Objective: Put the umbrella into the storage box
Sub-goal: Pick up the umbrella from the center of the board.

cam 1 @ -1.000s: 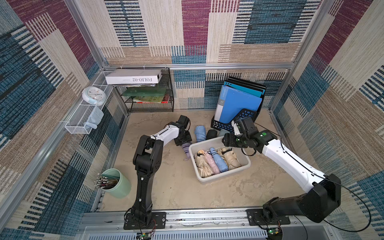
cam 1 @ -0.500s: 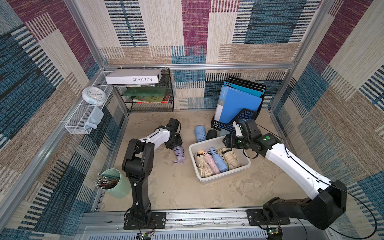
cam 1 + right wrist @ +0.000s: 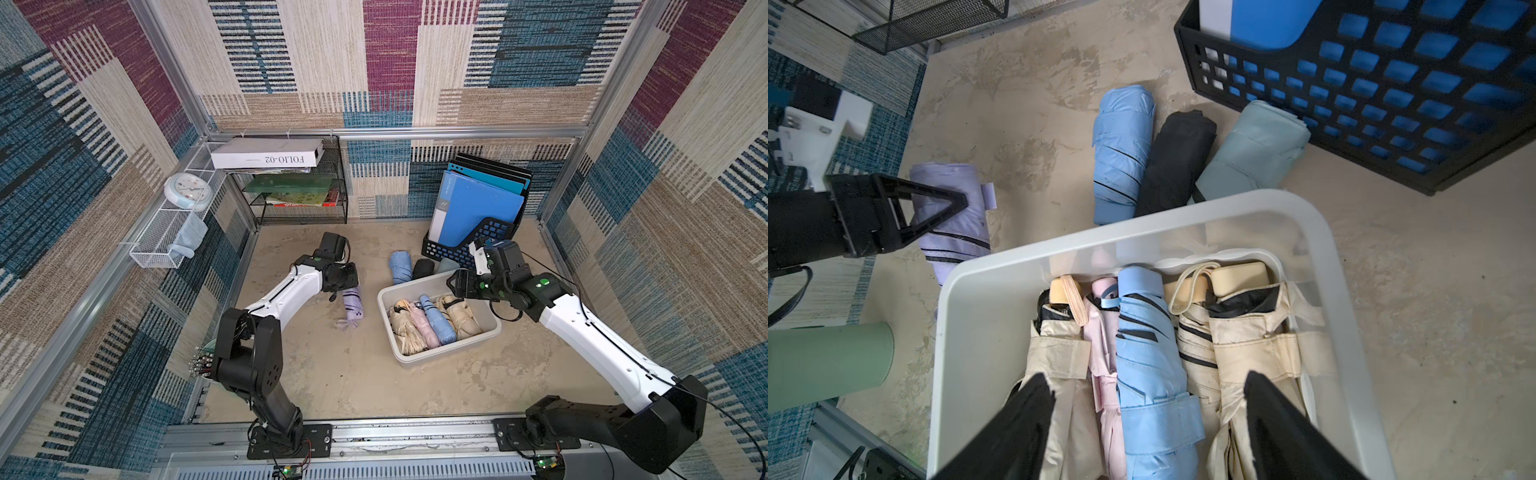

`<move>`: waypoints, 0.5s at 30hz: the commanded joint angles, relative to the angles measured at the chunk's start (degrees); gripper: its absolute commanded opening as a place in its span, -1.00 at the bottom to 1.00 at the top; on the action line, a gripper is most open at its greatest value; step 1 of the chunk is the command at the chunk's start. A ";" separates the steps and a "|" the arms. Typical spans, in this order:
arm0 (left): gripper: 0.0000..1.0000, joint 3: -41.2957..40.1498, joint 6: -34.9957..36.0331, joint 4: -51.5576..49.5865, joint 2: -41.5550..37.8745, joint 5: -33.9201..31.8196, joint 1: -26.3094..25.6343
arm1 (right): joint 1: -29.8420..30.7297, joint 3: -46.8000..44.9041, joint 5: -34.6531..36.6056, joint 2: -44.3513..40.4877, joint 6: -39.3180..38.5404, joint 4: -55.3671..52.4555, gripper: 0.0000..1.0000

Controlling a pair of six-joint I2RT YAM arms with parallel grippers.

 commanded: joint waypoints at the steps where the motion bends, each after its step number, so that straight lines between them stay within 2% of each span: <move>1: -1.00 -0.87 5.10 5.10 -4.50 6.07 0.00 | -0.02 1.07 -1.56 -0.45 -0.49 1.29 0.54; 8: -1.00 -1.44 12.88 15.54 -13.27 21.58 -0.54 | -0.04 5.19 -8.61 -2.60 -4.92 -0.75 0.56; 12: -1.00 0.73 17.56 20.32 -15.40 30.86 -2.40 | 0.05 4.84 -18.95 -5.85 -11.10 1.00 0.58; 15: -1.00 1.69 13.75 26.90 -15.83 35.37 -3.39 | 0.39 2.59 -27.54 -8.52 -14.66 5.86 0.61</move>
